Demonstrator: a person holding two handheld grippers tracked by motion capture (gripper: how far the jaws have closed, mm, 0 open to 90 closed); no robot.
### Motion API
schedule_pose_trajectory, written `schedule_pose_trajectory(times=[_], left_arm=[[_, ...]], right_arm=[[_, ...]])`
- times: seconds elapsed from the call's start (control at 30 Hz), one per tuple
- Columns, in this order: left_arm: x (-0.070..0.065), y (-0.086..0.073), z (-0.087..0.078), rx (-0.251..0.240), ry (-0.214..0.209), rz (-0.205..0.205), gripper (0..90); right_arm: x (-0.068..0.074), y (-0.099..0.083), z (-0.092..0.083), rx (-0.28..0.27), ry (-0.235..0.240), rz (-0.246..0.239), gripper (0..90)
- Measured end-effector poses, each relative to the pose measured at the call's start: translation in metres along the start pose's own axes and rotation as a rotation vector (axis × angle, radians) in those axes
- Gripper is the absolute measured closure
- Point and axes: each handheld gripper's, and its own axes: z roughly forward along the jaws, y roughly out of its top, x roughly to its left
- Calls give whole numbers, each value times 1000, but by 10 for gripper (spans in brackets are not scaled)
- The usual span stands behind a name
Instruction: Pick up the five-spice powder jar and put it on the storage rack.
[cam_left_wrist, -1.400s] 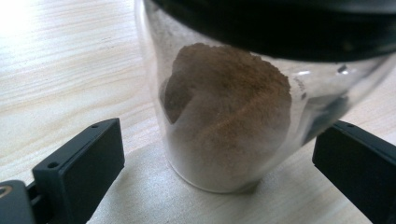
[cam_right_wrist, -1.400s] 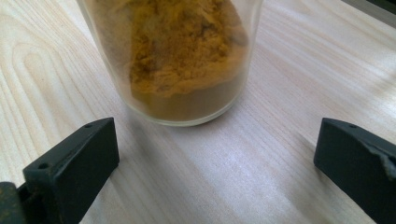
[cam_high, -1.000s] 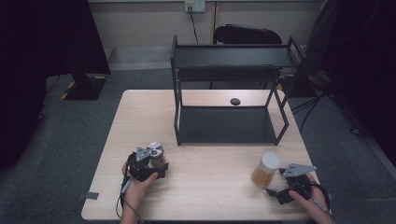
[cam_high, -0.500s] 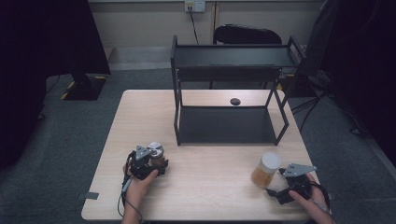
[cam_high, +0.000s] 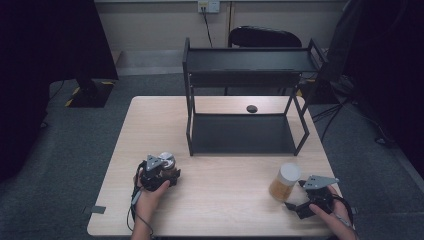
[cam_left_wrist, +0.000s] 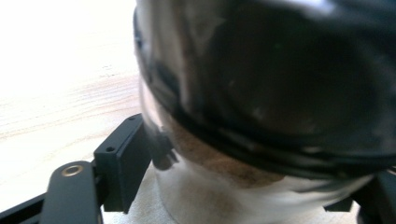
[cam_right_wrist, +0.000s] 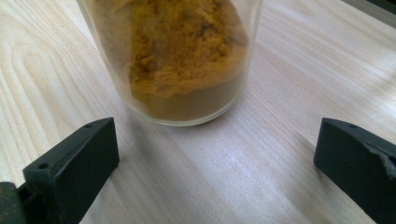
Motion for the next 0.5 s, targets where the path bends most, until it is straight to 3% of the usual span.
schedule_pose_trajectory(times=[0.27, 0.37, 0.5], left_arm=[[-1, -1, 0, -7, -3, 28, 291], [-4, 1, -1, -3, 11, 59, 304], [-5, 2, -1, 1, 15, 63, 308]], right_arm=[[0, 0, 0, 0, 0, 0, 0], [0, 0, 0, 0, 0, 0, 0], [0, 0, 0, 0, 0, 0, 0]])
